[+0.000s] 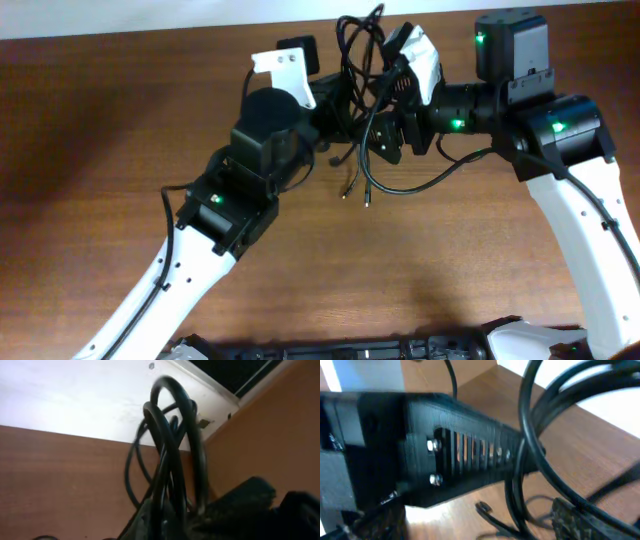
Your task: Untangle cables
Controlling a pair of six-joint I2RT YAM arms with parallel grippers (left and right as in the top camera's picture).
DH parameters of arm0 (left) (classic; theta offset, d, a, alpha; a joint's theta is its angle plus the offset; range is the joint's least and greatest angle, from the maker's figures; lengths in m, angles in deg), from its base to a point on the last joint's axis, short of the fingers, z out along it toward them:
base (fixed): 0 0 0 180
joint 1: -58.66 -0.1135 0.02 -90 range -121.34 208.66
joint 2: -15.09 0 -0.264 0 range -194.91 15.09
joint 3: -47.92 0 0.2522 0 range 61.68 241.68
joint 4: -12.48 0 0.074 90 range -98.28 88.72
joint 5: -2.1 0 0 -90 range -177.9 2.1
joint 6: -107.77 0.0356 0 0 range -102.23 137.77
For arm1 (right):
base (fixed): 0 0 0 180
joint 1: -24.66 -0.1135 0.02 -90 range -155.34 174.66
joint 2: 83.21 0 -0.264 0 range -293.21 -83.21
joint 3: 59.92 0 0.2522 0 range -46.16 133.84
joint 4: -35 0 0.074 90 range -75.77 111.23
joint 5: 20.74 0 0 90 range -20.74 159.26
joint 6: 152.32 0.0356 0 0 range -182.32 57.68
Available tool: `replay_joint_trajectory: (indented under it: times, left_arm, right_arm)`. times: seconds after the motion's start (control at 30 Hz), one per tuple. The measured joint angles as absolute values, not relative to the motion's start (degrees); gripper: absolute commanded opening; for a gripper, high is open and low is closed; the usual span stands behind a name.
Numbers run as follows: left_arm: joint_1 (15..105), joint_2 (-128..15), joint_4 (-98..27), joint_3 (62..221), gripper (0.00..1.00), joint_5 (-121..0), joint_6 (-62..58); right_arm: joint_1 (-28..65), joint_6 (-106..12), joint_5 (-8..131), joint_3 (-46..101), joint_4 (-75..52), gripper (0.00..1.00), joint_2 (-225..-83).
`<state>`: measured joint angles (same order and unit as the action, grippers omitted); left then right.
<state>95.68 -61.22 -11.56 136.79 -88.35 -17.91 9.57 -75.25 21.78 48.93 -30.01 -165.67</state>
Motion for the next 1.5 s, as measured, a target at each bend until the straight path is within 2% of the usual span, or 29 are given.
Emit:
replay_joint_trajectory:
  times: [0.1,0.2,0.27,0.37,0.43,0.47,0.5,0.57,0.6,0.83,1.0,1.33,1.5]
  left_arm:
    - [96.16,-61.31,-11.78,136.68,0.0,-88.52,-14.28]
    - [96.31,-61.31,-11.84,136.61,0.0,-88.5,-12.91]
    - [96.49,-61.31,-11.87,136.57,0.0,-88.48,-12.54]
    - [96.81,-61.31,-11.38,136.57,0.0,-87.91,-12.4]
    - [97.36,-61.29,-11.19,136.57,0.0,-87.21,-12.4]
    - [97.38,-61.29,-11.14,136.57,0.0,-86.79,-12.4]
    - [97.4,-61.29,-11.04,136.57,0.0,-85.99,-12.4]
    - [97.45,-61.27,-10.88,136.57,0.0,-84.43,-12.4]
    - [97.51,-61.18,-11.01,136.57,0.0,-83.8,-12.4]
    - [97.12,-60.85,-11.8,136.57,0.0,-83.38,-12.03]
    - [97.19,-60.06,-14.84,136.92,0.0,-83.82,-3.77]
    - [96.79,-59.76,-20.85,137.05,0.0,-91.84,0.71]
    - [96.79,-59.76,-24.56,137.05,0.0,-92.48,8.19]
  right_arm:
    - [9.55,-79.4,21.56,48.95,-29.88,0.71,-165.67]
    - [9.55,-82.14,21.39,48.99,-30.86,0.69,-165.67]
    - [9.57,-85.31,21.63,49.1,-32.59,0.61,-165.67]
    - [9.55,-88.52,24.32,49.1,-34.07,0.56,-165.69]
    - [9.55,-89.72,25.34,49.1,-34.05,0.47,-165.69]
    - [9.55,-89.76,25.6,49.1,-34.05,0.37,-165.69]
    - [9.55,-90.31,25.95,49.1,-34.1,0.22,-165.69]
    - [9.57,-91.21,26.85,49.1,-34.01,0.08,-165.69]
    - [9.72,-91.27,27.31,49.1,-34.07,0.04,-165.69]
    - [9.77,-91.08,27.88,49.1,-34.12,0.04,-165.8]
    - [9.15,-91.03,27.79,49.08,-34.53,0.04,-165.88]
    - [9.24,-90.49,27.38,49.03,-32.3,0.04,-158.63]
    - [11.67,-80.67,27.44,49.03,-25.16,0.04,-157.88]
